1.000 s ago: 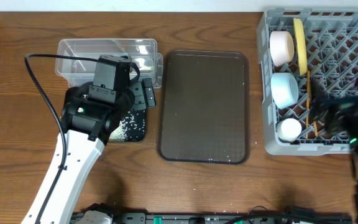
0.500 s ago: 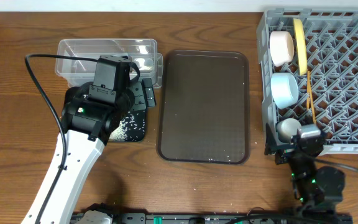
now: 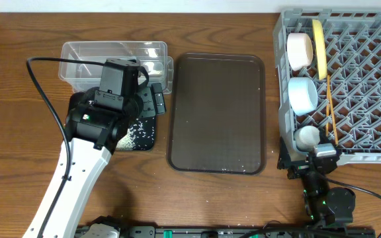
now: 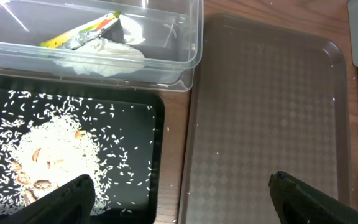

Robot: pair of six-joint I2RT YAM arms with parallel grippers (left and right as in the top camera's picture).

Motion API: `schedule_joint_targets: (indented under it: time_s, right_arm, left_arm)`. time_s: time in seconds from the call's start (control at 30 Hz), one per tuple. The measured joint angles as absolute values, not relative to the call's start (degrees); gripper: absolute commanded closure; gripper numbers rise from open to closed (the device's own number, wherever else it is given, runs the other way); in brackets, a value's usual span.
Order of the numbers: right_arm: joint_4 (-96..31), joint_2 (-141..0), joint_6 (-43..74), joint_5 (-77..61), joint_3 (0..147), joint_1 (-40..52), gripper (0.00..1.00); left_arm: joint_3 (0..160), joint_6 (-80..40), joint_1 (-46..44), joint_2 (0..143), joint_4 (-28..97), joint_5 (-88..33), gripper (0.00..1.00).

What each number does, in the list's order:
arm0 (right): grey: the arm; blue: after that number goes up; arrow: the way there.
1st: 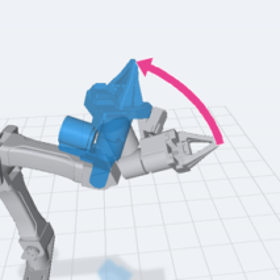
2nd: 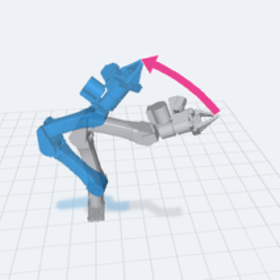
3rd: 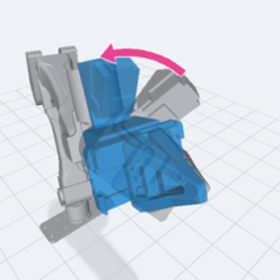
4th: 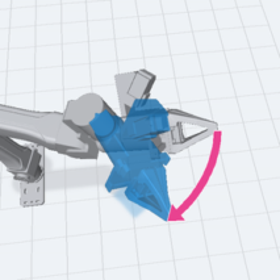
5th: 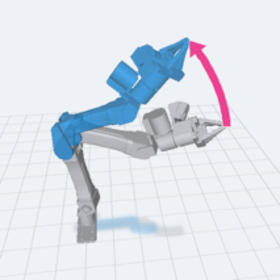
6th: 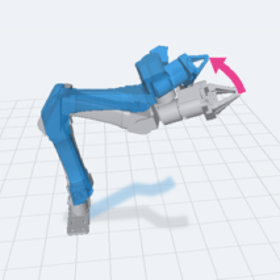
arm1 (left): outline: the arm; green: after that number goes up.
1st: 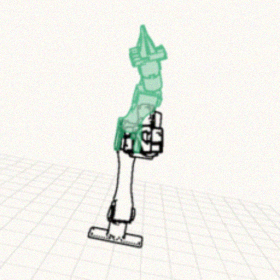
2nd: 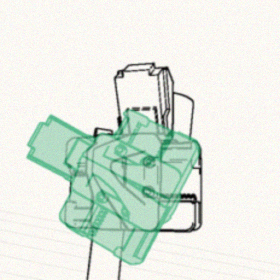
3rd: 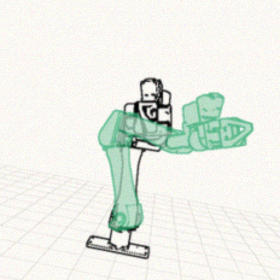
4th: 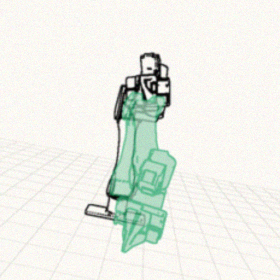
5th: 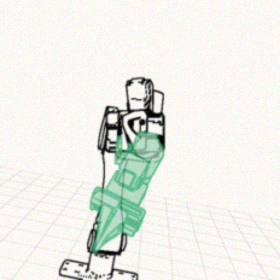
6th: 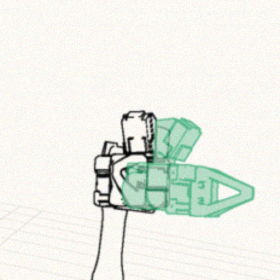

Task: Sort waste into correct bins and load items into the dishwasher rack

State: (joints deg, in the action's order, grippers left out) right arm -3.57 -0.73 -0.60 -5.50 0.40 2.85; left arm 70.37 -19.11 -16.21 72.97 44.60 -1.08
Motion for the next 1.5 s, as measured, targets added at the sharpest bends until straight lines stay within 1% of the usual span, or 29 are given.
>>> schedule_joint_targets:
  time_s: [0.7, 0.8, 0.93, 1.07, 1.13, 1.27, 1.5]
  right_arm:
    - [-3.6, -0.73, -0.6, -5.5, 0.4, 2.87, 0.01]
    - [-3.6, -0.73, -0.6, -5.5, 0.4, 2.87, 0.01]
    - [-3.6, -0.73, -0.6, -5.48, 0.4, 2.87, 0.01]
    - [-3.62, -0.73, -0.6, -5.43, 0.4, 2.87, 0.01]
    - [-3.6, -0.73, -0.6, -5.41, 0.4, 2.87, 0.01]
    - [-3.6, -0.71, -0.58, -5.32, 0.4, 2.87, 0.01]
    - [-3.6, -0.71, -0.58, -5.3, 0.4, 2.87, 0.01]
  left_arm:
    - [70.37, -18.61, -16.19, 72.9, 44.73, 0.25, 0.08]
    - [68.58, -17.8, -16.1, 71.0, 41.76, 1.76, 0.08]
    - [59.68, -14.92, -15.14, 62.89, 27.09, 1.8, 0.08]
    - [46.13, -11.4, -12.25, 51.83, 10.74, -0.56, 0.08]
    - [38.85, -10.04, -10.59, 45.84, 5.45, -2.02, 0.08]
    - [26.65, -8.69, -7.35, 34.5, -0.6, -4.16, 0.08]
    - [12.73, -7.84, -3.07, 15.99, -2.13, -5.91, 0.08]
